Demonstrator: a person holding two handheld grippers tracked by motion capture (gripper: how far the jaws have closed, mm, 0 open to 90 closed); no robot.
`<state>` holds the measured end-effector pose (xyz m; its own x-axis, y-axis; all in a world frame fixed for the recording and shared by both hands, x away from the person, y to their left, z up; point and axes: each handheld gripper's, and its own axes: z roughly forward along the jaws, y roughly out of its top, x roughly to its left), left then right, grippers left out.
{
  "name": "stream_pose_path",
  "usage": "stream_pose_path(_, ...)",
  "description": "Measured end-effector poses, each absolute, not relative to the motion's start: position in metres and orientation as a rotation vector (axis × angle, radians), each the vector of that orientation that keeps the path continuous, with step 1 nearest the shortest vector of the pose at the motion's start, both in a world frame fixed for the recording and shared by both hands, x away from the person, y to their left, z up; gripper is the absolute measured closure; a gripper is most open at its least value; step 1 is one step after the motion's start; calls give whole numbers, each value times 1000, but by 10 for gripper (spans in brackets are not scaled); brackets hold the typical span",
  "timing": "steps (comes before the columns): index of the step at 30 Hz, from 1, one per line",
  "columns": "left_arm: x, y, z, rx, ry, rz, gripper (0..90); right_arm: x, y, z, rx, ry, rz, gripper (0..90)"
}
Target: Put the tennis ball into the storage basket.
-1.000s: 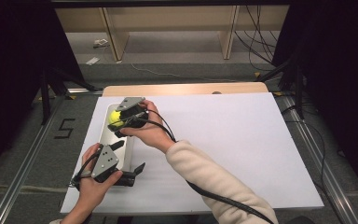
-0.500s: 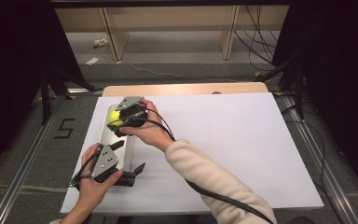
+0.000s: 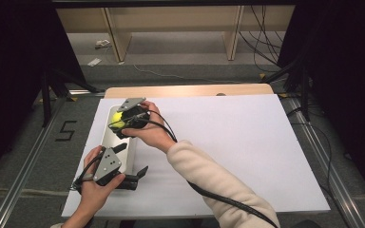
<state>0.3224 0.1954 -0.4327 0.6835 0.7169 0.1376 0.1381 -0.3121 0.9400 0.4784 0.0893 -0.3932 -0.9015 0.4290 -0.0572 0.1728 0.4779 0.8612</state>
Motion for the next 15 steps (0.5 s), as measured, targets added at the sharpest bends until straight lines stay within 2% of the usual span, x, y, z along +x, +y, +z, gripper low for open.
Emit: stream_pose_path(15, 323, 195, -433, 1825, 678, 675, 0, 483, 94, -397, 511, 2481, 1380, 270)
